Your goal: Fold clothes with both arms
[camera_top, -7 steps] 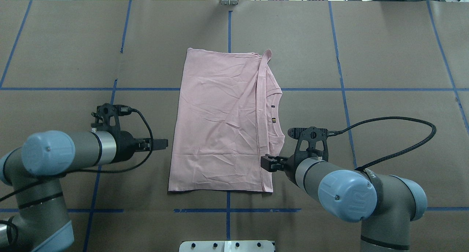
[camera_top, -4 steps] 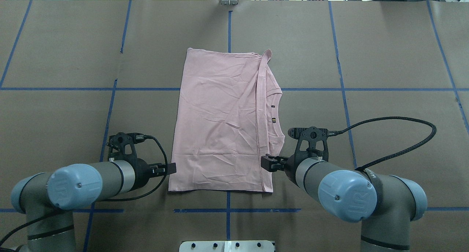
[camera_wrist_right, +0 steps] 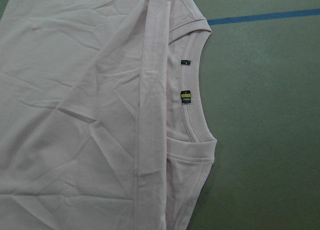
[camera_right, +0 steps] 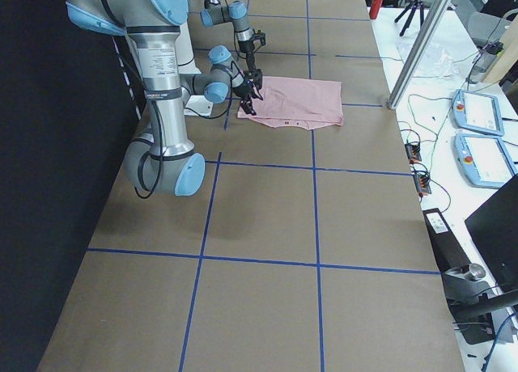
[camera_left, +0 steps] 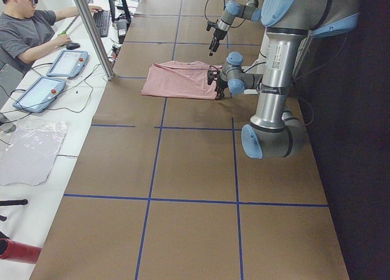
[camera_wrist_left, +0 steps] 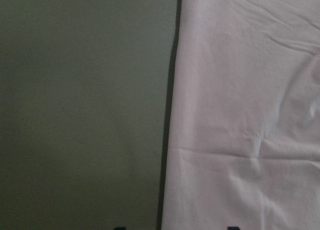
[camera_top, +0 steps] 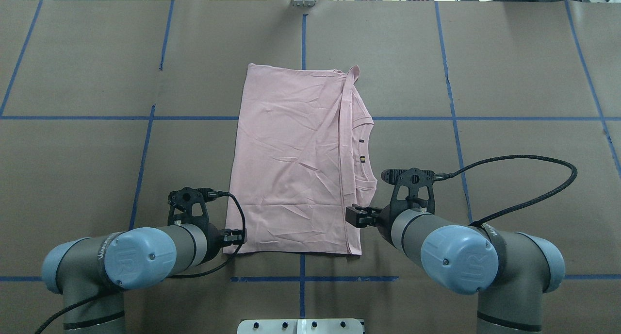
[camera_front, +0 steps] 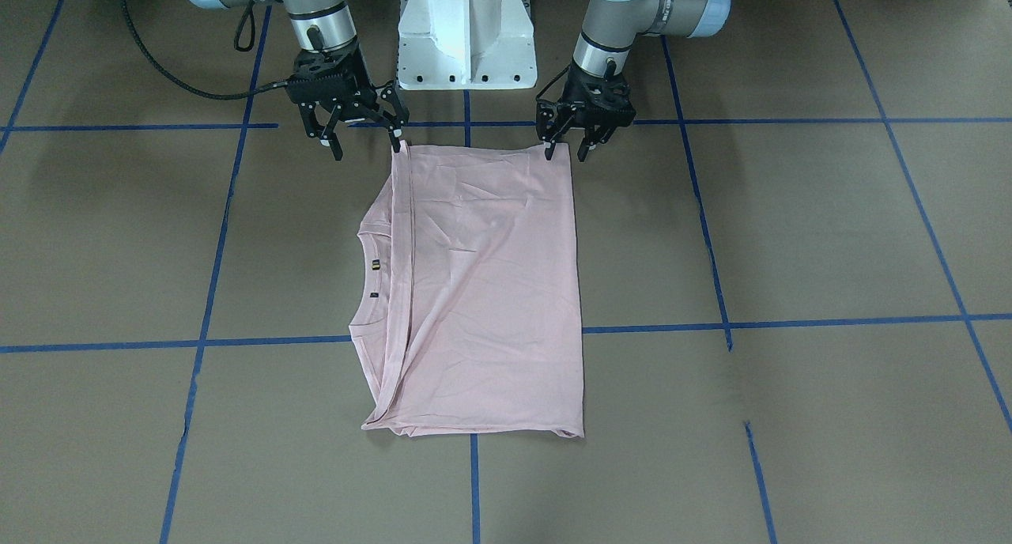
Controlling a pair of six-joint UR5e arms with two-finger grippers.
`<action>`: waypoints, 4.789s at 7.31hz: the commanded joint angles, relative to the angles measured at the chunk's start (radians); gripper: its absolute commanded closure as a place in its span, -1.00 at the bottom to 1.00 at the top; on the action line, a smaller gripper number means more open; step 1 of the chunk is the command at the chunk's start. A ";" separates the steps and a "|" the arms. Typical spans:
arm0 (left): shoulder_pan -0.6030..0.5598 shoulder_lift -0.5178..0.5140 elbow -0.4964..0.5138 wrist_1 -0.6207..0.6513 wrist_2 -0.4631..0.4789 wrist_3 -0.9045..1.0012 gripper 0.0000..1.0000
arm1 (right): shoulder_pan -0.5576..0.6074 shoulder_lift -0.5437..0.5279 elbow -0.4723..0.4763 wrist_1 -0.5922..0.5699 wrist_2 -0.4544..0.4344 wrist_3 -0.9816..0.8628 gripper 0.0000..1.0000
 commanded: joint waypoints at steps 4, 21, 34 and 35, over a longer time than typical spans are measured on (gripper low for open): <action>0.026 0.003 0.004 0.005 -0.001 -0.008 -0.27 | 0.000 0.001 -0.003 -0.001 -0.003 0.003 -1.00; 0.043 0.006 0.003 0.005 -0.004 -0.137 -0.13 | 0.002 0.002 -0.005 -0.004 -0.003 0.003 -1.00; 0.044 -0.002 -0.004 0.006 0.000 -0.131 1.00 | -0.020 0.231 -0.113 -0.357 0.064 0.395 -0.63; 0.044 -0.003 -0.004 0.008 0.000 -0.133 1.00 | -0.023 0.258 -0.145 -0.363 0.064 0.411 -0.63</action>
